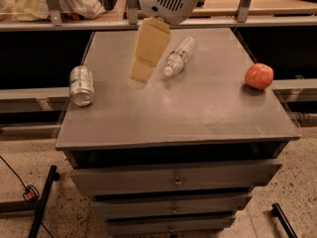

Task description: Place 7up can upright

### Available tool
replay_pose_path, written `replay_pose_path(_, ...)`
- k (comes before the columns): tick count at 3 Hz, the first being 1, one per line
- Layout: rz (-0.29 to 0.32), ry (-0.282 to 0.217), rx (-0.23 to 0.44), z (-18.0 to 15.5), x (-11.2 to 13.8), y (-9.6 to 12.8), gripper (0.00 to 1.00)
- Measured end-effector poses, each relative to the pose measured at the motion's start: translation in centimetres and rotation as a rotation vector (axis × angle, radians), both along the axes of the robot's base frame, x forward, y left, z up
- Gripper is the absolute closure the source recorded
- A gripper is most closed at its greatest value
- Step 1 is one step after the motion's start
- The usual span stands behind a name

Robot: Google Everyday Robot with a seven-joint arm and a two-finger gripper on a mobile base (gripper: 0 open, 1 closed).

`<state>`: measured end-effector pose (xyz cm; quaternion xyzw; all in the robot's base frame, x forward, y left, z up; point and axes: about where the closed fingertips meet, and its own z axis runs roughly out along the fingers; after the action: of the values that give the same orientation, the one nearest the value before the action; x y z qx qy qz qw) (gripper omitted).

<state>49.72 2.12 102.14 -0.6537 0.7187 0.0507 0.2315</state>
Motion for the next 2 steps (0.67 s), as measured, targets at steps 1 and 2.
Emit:
replay_pose_path(1,0.023,0.019,0.002,-1.6,1.4,2.5,0.00)
replay_pose_path(2,0.008,0.068,-0.016,-4.8,4.1,5.3,0.00)
